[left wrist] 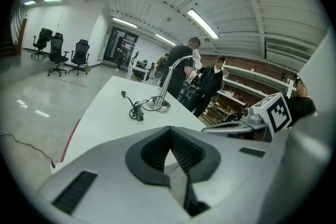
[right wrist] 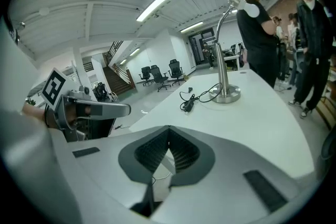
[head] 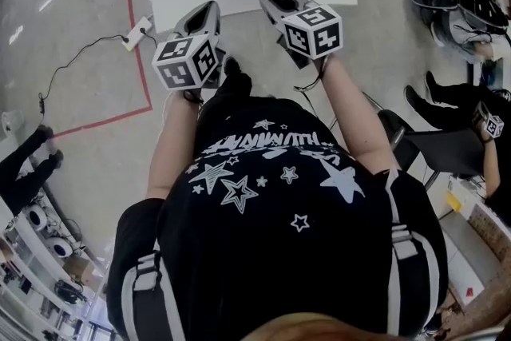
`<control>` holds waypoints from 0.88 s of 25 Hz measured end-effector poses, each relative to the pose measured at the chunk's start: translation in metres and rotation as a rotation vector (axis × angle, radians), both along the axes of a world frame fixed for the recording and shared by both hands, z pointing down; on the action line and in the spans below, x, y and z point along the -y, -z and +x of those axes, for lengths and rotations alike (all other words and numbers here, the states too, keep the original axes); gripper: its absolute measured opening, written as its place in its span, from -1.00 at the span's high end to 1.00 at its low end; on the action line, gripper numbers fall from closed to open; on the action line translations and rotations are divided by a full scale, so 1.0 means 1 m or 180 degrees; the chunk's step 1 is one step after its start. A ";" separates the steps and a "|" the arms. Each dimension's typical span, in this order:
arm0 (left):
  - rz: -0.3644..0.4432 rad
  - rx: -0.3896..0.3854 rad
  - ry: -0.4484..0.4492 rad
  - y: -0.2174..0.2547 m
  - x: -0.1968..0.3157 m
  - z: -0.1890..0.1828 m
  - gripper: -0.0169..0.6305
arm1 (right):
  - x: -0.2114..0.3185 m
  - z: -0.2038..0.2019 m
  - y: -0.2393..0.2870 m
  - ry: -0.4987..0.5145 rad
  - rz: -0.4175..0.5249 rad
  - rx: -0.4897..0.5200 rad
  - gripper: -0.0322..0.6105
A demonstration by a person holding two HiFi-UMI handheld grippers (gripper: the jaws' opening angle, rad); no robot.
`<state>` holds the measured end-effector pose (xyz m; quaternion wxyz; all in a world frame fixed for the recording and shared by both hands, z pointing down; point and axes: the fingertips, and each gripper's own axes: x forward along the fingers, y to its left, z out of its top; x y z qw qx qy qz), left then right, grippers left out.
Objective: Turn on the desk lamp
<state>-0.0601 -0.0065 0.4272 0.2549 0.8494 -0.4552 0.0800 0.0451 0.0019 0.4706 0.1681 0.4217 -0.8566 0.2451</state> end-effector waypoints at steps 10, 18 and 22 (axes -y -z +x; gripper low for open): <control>0.0177 -0.0009 0.0103 0.016 -0.091 0.037 0.92 | -0.096 0.042 0.000 0.0003 0.0038 0.0016 0.89; 0.0384 -0.0042 0.0184 0.033 -0.147 0.056 0.92 | -0.158 0.068 0.009 -0.0007 0.0192 0.0040 0.89; 0.0526 -0.0004 0.0210 0.047 -0.169 0.062 0.92 | -0.179 0.078 0.017 -0.0027 0.0268 0.0054 0.89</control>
